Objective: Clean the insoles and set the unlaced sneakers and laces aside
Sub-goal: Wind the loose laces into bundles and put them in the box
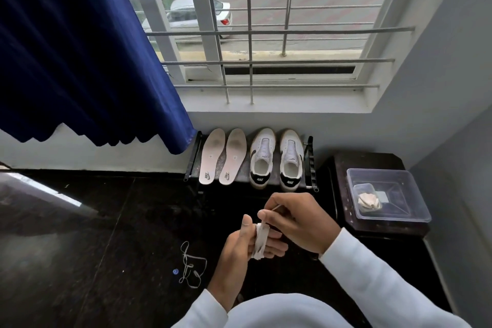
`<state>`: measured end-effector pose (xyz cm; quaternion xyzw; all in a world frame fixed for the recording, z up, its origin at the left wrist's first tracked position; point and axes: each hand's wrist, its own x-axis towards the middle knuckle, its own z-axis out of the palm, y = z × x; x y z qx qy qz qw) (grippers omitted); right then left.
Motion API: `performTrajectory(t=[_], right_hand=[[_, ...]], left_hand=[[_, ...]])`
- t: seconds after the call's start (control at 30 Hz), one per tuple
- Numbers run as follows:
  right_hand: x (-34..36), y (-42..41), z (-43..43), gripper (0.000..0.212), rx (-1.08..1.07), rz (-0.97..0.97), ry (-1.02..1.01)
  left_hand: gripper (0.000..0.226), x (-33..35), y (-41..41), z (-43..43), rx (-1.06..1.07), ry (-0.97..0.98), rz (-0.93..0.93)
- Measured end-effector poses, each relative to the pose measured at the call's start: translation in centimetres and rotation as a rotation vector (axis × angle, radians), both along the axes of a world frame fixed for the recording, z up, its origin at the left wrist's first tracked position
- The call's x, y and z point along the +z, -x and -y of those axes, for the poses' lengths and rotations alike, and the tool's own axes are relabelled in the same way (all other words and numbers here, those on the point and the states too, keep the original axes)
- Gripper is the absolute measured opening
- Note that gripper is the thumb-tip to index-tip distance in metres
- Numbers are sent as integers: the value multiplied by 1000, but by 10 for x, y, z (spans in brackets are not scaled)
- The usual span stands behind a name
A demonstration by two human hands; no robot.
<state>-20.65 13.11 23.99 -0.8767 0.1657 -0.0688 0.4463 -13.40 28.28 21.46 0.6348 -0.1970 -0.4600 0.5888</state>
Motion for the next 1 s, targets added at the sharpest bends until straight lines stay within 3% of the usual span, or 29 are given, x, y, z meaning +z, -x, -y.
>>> performTrajectory(t=[0.3, 0.47, 0.73, 1.0], right_hand=[[-36, 0, -47, 28, -148, -19, -718], [-48, -5, -76, 26, -218, 121, -825], [-67, -17, -92, 22, -457, 162, -645], [-75, 6, -74, 13, -659, 74, -425]], left_hand=[[70, -3, -18, -16, 131, 26, -129], [56, -11, -32, -20, 195, 30, -240], [45, -26, -46, -15, 148, 11, -388], [52, -39, -33, 27, -5, -96, -364]])
